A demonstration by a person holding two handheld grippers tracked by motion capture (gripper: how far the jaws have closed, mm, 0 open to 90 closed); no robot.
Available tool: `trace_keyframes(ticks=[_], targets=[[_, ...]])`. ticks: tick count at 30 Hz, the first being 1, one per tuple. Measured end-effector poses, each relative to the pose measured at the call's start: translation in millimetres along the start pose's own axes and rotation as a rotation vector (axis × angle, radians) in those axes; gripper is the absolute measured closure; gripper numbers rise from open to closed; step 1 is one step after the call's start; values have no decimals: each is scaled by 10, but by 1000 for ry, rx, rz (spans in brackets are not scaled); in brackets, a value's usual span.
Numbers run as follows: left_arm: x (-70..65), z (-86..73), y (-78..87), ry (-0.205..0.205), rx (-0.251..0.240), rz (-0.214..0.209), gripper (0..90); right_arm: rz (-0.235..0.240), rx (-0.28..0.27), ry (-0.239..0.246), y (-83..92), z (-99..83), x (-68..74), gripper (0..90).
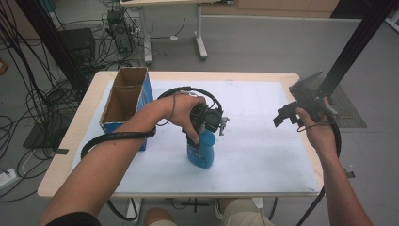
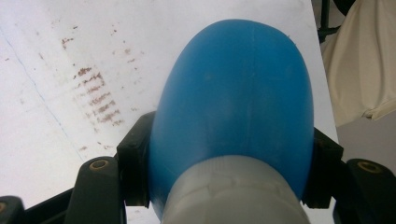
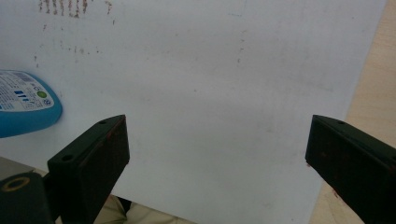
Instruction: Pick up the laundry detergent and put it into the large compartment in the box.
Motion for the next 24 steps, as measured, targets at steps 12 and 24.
trace_keyframes(ticks=[12,24], targets=[[14,10,1,0,3,-3,359,0,2,1,-13,8,1,61],[8,14,2,0,5,-1,360,1,2,1,-23,8,4,61]])
Point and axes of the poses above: each handheld gripper's, and its own axes: y roughly backward along the jaws, z roughly out of its top, x roughly to its left, the point moved 1 cm from there along -y, roughly forward along the jaws, and after that the axes turned 2 degrees about x, right-handed, at the moved point
